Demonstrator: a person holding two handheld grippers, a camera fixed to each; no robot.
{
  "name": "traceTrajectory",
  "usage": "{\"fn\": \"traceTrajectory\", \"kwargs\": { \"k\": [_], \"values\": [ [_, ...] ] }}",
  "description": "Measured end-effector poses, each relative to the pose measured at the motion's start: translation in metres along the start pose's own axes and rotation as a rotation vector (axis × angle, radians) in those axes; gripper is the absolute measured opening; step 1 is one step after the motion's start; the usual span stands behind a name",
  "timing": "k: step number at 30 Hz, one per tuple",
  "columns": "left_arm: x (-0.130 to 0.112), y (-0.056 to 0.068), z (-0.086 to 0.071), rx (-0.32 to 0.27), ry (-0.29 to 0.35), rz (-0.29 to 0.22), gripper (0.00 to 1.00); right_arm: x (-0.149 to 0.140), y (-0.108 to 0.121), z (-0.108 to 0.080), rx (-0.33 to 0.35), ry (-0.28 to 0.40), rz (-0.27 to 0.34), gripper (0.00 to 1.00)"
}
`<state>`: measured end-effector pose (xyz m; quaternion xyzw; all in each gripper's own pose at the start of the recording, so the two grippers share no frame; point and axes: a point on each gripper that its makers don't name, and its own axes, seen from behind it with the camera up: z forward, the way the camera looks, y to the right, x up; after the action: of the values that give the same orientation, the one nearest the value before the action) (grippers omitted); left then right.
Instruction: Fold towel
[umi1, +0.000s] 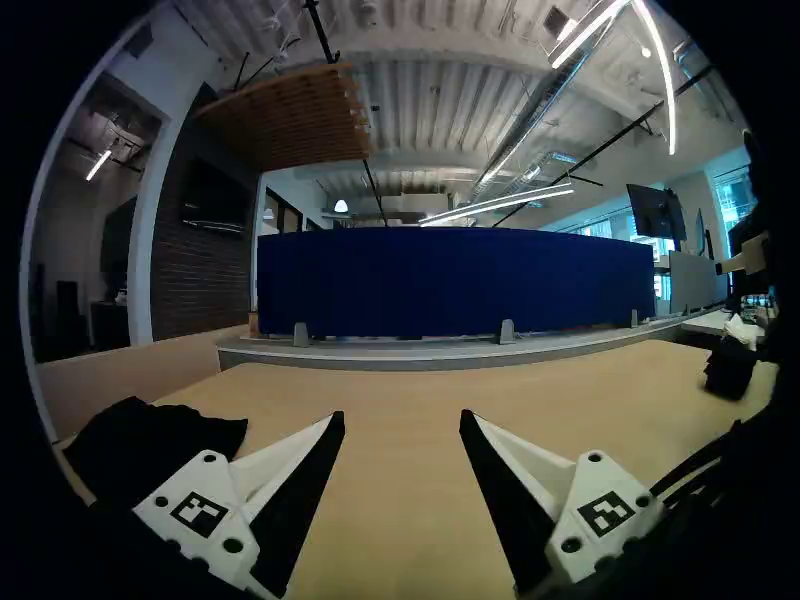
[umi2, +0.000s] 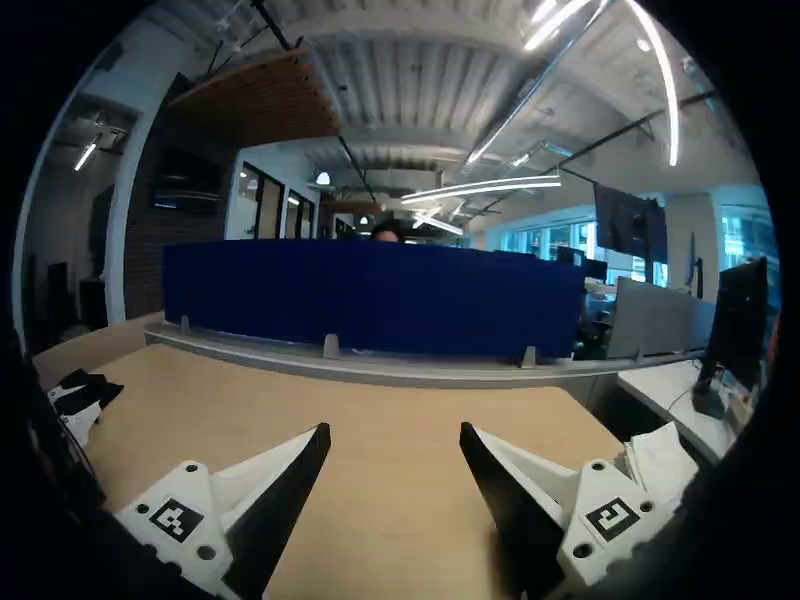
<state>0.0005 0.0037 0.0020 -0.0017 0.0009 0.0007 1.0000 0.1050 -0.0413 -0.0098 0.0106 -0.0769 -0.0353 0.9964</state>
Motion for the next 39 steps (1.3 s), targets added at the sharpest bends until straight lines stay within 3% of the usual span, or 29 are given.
{"fn": "traceTrajectory", "kwargs": {
  "k": [12,26,39],
  "values": [
    [-0.001,-0.002,-0.001,0.004,-0.002,-0.002,0.85,0.002,0.014,-0.002,-0.01,0.023,0.003,1.0],
    [-0.001,-0.001,-0.001,0.003,-0.002,-0.002,0.85,0.026,0.049,-0.001,-0.048,0.121,0.024,1.0],
    [0.0,-0.001,-0.003,0.003,-0.002,-0.002,0.85,-0.029,0.061,0.012,-0.043,0.13,0.077,1.0]
  ]
}}
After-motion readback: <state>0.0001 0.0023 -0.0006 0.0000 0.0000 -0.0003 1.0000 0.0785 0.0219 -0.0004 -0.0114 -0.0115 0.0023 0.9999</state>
